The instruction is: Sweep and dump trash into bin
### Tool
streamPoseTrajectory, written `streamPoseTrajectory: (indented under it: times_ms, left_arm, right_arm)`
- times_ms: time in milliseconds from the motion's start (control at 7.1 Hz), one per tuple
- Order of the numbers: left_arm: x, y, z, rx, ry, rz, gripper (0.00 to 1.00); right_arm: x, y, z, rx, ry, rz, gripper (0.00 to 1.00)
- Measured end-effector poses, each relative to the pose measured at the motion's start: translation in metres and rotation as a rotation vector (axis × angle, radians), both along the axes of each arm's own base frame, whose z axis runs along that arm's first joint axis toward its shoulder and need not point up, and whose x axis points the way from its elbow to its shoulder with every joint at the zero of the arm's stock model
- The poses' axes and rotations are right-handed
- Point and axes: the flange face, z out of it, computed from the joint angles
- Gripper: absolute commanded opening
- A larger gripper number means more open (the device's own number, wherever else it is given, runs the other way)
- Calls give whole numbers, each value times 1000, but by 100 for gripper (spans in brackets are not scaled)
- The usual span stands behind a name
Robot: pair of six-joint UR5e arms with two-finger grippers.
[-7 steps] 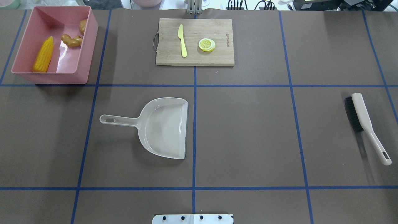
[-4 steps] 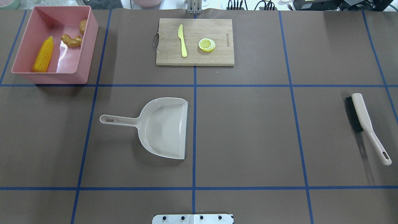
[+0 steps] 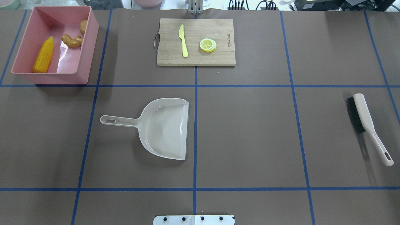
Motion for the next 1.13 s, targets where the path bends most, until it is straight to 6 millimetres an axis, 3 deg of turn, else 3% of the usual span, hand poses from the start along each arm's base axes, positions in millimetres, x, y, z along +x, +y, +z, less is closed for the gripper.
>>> streamPoseTrajectory:
  times_ms: [1127]
  left_arm:
    - [8, -5, -15, 9, -2, -9, 98]
  right_arm:
    - [0, 0, -1, 4, 1, 0, 100]
